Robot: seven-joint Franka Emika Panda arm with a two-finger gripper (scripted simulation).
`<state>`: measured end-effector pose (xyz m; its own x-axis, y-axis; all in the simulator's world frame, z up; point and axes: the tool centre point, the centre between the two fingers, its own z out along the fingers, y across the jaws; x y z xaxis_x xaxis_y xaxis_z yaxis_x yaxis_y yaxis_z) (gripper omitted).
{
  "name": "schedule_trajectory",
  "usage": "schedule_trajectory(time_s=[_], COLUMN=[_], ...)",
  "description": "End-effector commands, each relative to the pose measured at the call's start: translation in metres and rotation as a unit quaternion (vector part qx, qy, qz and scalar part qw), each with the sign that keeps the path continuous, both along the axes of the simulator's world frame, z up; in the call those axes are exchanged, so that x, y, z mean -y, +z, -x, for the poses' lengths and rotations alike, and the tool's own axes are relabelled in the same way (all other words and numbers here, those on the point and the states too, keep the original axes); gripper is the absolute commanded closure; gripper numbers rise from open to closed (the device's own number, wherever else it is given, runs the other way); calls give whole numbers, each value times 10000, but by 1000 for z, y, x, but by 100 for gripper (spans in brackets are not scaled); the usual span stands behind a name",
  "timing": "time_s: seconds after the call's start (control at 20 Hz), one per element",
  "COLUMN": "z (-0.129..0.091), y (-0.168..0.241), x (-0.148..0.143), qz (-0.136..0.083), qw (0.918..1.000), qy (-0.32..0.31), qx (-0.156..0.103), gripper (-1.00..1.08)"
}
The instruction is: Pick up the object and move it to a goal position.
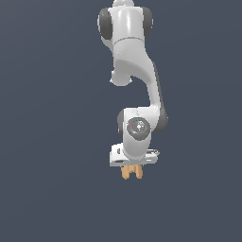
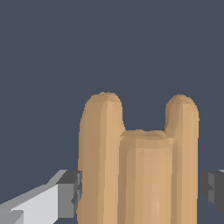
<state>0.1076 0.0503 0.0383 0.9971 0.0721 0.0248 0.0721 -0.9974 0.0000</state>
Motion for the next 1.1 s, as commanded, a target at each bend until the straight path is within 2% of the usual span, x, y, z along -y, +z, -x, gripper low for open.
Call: schedule_trajectory(time_s=[0.0,0.55,1.05], z=[1,13,47], y=[0,17,67], x=[3,8,25], qz=[14,14,14], qw=[10000,10000,10000], qy=[-2,-1,2], qx=[-22,-27,-40], gripper=[108,108,108])
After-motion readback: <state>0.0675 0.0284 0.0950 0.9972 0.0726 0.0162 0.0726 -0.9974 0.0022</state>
